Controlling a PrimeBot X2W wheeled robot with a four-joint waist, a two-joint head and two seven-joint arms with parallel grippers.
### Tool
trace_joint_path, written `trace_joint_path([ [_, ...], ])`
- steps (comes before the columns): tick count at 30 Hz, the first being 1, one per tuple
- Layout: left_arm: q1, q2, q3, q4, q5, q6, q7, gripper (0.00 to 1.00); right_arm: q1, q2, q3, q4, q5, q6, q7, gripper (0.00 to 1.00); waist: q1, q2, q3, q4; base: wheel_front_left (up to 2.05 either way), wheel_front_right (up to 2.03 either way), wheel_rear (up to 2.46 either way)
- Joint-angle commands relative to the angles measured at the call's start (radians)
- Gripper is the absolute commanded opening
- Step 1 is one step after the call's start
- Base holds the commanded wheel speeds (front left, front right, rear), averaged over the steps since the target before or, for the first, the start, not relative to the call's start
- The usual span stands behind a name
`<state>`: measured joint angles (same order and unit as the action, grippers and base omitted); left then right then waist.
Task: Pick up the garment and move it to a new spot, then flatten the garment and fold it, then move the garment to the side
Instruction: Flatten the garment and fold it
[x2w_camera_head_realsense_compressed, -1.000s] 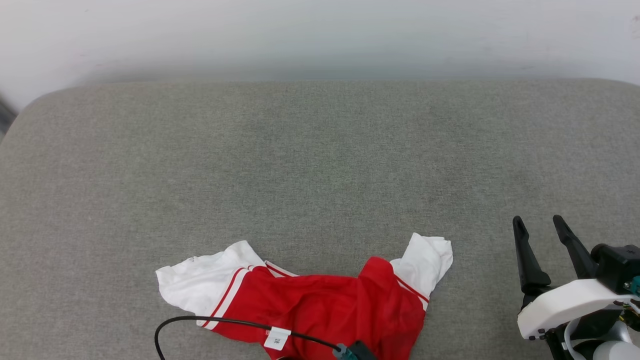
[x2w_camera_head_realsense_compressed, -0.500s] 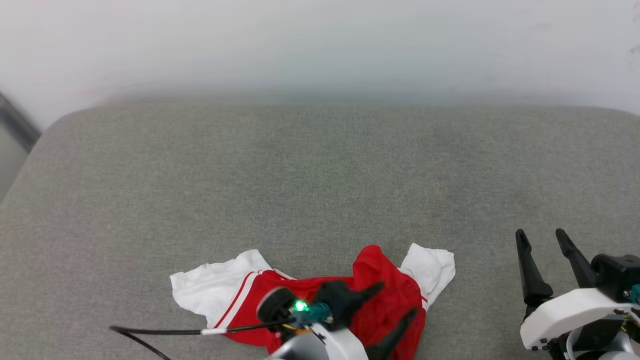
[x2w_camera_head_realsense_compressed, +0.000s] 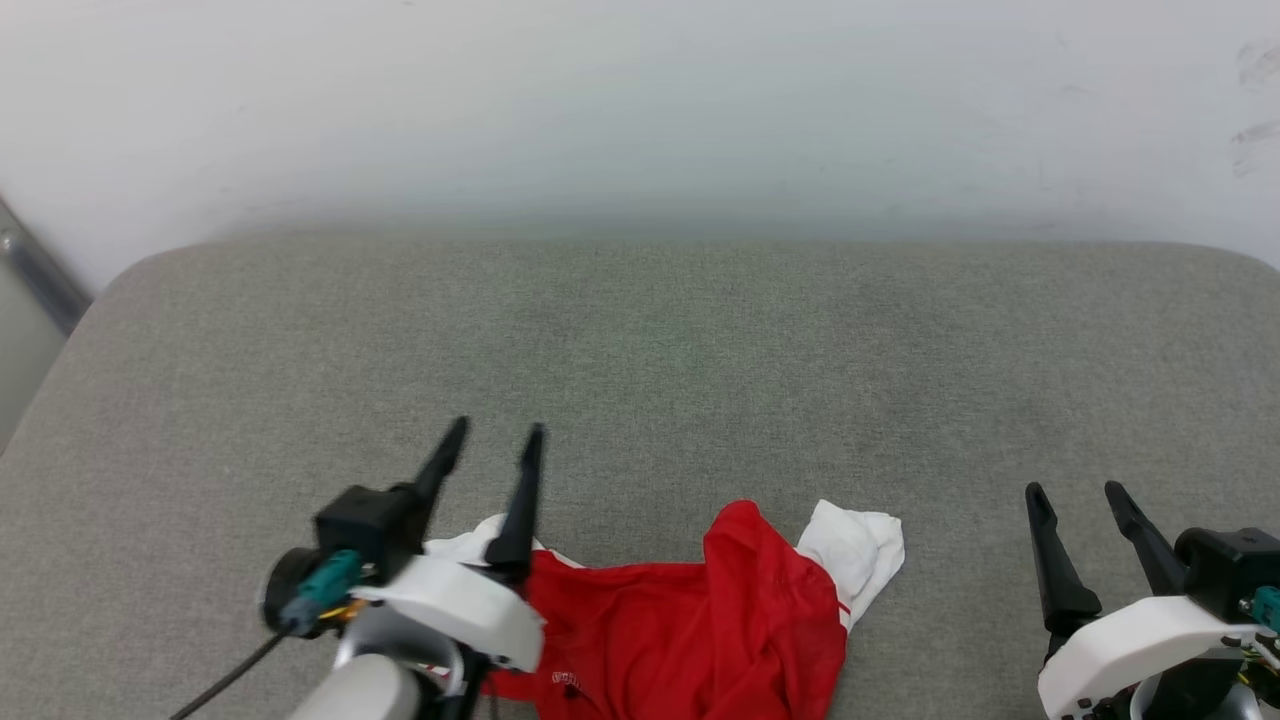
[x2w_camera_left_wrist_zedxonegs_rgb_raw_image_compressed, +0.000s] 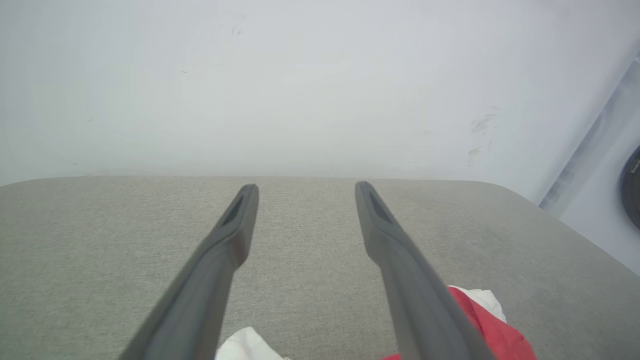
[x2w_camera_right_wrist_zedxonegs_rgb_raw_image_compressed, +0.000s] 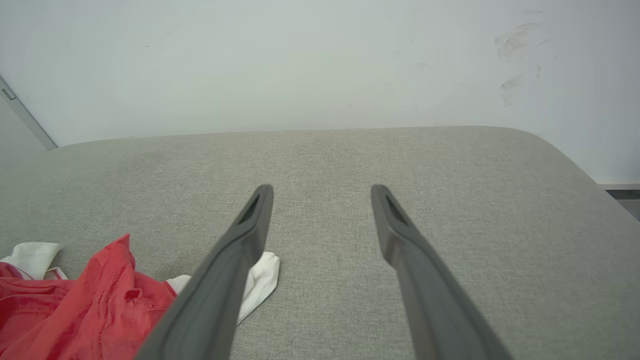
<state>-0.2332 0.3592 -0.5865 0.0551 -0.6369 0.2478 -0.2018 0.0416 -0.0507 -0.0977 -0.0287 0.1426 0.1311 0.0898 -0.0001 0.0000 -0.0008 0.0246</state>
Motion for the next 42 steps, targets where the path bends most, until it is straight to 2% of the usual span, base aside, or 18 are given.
trace_joint_path([
  [1,0.019,0.018,0.025,0.006,-0.005,0.012,-0.014,1.0,0.008,0.001,0.001,-0.004,-0.001,-0.001,0.003,1.0,0.0001,0.0,-0.001,0.001,0.0,0.0,0.0],
  [7,0.084,0.077,0.112,0.024,-0.026,0.046,-0.041,1.0,0.005,0.001,0.005,-0.003,-0.003,-0.001,0.012,1.0,0.0001,0.0,-0.003,0.008,0.0,0.0,0.0],
  [12,0.11,0.096,0.128,0.015,-0.025,0.051,-0.045,1.0,-0.006,0.001,0.022,0.031,0.014,-0.001,0.063,1.0,0.0001,0.0,0.002,0.015,0.0,0.0,0.0],
  [16,0.1,0.097,0.118,-0.009,-0.012,0.055,-0.04,1.0,-0.043,-0.007,0.063,0.097,0.005,-0.001,0.196,1.0,0.0001,0.0,0.028,0.034,0.0,0.0,0.0],
  [22,0.047,0.085,0.096,-0.027,0.006,0.039,-0.036,1.0,-0.136,-0.075,0.132,0.207,0.044,-0.001,0.391,1.0,0.0001,0.0,0.092,0.085,0.0,0.0,0.0],
  [25,0.02,0.079,0.089,-0.033,0.018,0.036,-0.038,1.0,-0.189,-0.104,0.162,0.26,0.063,-0.001,0.439,1.0,0.0001,0.0,0.125,0.11,0.0,0.0,0.0],
  [30,-0.003,0.065,0.091,-0.04,0.026,0.037,-0.045,1.0,-0.265,-0.138,0.209,0.361,0.093,-0.001,0.459,1.0,0.0001,0.0,0.169,0.139,0.0,0.0,0.0],
  [35,-0.011,0.056,0.089,-0.027,0.028,0.026,-0.05,1.0,-0.277,-0.144,0.283,0.518,0.142,-0.001,0.533,1.0,0.0001,0.0,0.184,0.151,0.0,0.0,0.0],
  [36,-0.012,0.054,0.087,-0.026,0.03,0.026,-0.05,1.0,-0.275,-0.145,0.297,0.544,0.157,-0.001,0.554,0.44,0.0001,0.0,0.185,0.152,0.0,0.0,0.0],
  [37,-0.012,0.053,0.086,-0.025,0.031,0.026,-0.05,1.0,-0.274,-0.143,0.307,0.56,0.171,-0.001,0.567,0.06,0.0001,0.0,0.185,0.153,0.0,0.0,0.0],
  [38,-0.011,0.052,0.086,-0.025,0.032,0.027,-0.051,1.0,-0.281,-0.143,0.314,0.566,0.184,-0.001,0.571,0.0,0.0001,0.0,0.186,0.152,0.0,0.0,0.0],
  [42,-0.009,0.052,0.09,-0.024,0.029,0.029,-0.053,1.0,-0.357,-0.19,0.299,0.537,0.194,-0.002,0.516,0.0,0.0001,0.0,0.19,0.138,0.0,0.0,0.0],
])
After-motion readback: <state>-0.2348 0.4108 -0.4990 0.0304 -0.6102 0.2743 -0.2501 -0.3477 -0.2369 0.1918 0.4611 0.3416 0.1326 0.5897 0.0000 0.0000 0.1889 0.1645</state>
